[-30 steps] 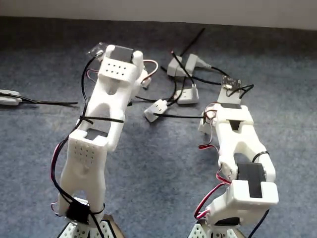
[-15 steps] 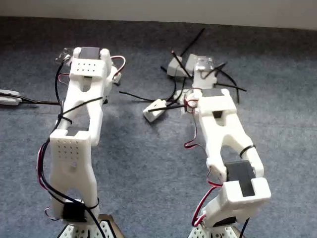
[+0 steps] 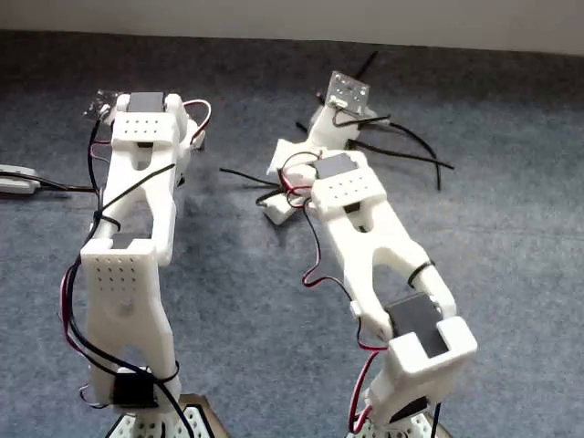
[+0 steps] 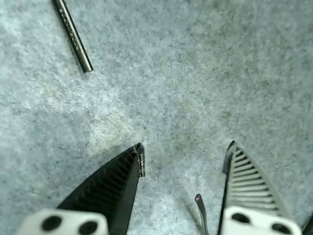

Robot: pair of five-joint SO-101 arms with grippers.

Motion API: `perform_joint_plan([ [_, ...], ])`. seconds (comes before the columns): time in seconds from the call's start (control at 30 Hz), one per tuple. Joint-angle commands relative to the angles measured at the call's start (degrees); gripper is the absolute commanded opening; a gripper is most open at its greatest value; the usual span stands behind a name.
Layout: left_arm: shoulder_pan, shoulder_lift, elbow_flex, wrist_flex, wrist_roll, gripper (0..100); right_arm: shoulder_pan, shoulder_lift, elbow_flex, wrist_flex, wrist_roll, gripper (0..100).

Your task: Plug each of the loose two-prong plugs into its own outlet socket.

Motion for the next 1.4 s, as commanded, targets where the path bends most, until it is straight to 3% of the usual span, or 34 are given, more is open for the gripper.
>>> perform_joint_plan([
  [0.0, -0.48, -0.92, -0.22, -0.44, -0.09, 27, -0.40, 6.99, -5.58, -1.01, -5.01, 27.4],
  [0.43, -0.22, -1.01, -0.22, -0.35, -0.09, 27, -1.98, 24.75, -27.91, 7.16, -5.63, 27.4],
  [0.73, 0.40, -1.10, -0.22, -0.35, -0.09, 27, -10.07, 23.52, -30.46, 13.23, -5.63, 27.1],
  [1.0, 0.40, -1.10, -0.22, -0.35, -0.09, 27, -10.51, 23.16, -38.46, 23.78, -5.63, 26.9],
  [1.23, 0.40, -0.92, -0.22, -0.35, -0.09, 27, -10.42, 23.34, -38.37, 22.73, -5.27, 12.4],
  [1.37, 0.40, -0.92, -0.22, -0.35, -0.09, 27, -9.27, 23.34, -38.29, 22.99, -5.01, 10.8],
])
